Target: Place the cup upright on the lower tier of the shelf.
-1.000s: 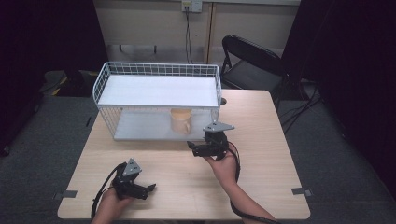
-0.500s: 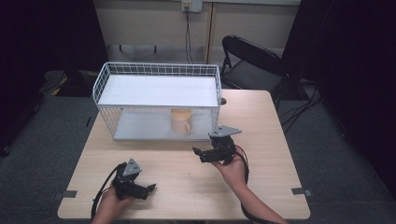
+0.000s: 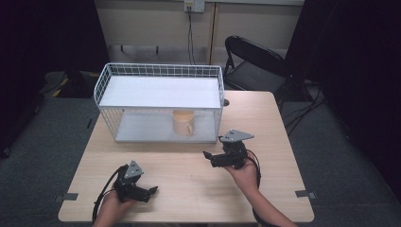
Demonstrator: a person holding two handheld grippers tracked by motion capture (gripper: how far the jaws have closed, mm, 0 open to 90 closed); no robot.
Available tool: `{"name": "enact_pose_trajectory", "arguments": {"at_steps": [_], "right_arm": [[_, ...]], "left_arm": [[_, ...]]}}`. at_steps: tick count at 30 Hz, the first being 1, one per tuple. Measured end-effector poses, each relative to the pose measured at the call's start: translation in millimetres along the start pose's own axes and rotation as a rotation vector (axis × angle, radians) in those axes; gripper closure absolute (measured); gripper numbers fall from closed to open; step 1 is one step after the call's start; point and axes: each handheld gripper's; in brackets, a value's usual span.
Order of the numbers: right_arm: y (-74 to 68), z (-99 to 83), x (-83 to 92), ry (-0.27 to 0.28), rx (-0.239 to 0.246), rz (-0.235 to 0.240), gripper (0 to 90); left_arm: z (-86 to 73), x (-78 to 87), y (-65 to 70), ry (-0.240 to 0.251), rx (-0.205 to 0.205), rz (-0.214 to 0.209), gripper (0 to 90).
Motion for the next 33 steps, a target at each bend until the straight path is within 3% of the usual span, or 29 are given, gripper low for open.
{"name": "enact_pose_trajectory", "arguments": {"at_steps": [21,33], "right_arm": [[13.1,-18.8,26.4,-0.008,0.067,0.0,14.8],[22.1,-34.0,39.9,-0.01,0.062,0.011,14.9]], "left_arm": [[0.0,0.0,0.0,0.0,0.0,0.0,0.0],[0.0,0.0,0.0,0.0,0.0,0.0,0.0]]}}
Point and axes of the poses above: each handheld gripper's, and its own axes: x roughly backward along the jaws, z roughly out of its top, y roughly to its right, and after that the axes turned 2 degrees about z, right-handed
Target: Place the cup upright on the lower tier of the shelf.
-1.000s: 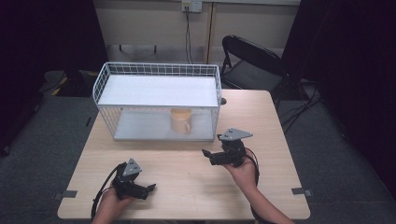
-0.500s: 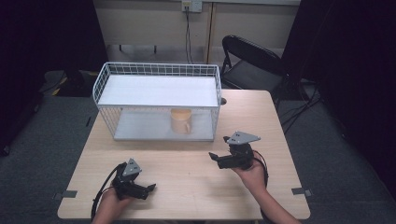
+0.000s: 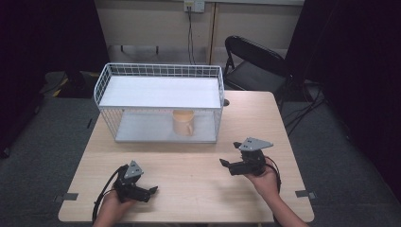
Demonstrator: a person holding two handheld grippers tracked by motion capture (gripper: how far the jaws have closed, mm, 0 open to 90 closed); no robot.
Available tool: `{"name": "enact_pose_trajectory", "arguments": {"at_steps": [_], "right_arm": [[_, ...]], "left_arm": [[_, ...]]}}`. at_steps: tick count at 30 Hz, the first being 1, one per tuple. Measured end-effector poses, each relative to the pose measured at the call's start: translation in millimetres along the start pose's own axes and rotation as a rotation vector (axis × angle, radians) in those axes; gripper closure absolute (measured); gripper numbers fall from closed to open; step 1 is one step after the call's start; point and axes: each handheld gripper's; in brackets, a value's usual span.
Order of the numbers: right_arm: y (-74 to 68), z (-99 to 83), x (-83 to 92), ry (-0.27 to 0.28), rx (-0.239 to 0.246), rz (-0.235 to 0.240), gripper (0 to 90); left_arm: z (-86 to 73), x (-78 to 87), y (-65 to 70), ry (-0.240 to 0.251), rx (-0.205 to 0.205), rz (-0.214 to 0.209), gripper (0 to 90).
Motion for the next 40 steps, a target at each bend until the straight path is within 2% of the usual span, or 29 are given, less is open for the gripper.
{"name": "enact_pose_trajectory", "arguments": {"at_steps": [16,25,32,35,40], "right_arm": [[3.3,-24.5,8.6,-0.016,-0.025,0.029,15.1],[6.0,-40.4,10.8,-0.034,-0.034,0.029,15.5],[7.4,-53.3,11.8,-0.048,-0.021,0.03,16.0],[8.9,-57.0,11.9,-0.07,0.011,0.016,15.7],[13.9,-61.8,12.3,-0.088,-0.022,0.02,15.9]], "left_arm": [[0.0,0.0,0.0,0.0,0.0,0.0,0.0],[0.0,0.0,0.0,0.0,0.0,0.0,0.0],[0.0,0.0,0.0,0.0,0.0,0.0,0.0],[0.0,0.0,0.0,0.0,0.0,0.0,0.0],[0.0,0.0,0.0,0.0,0.0,0.0,0.0]]}}
Point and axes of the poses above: each handheld gripper's, and its own axes: x roughly backward along the jaws, z roughly out of its top, y roughly to its right, and after that the axes turned 2 degrees about z, right-handed
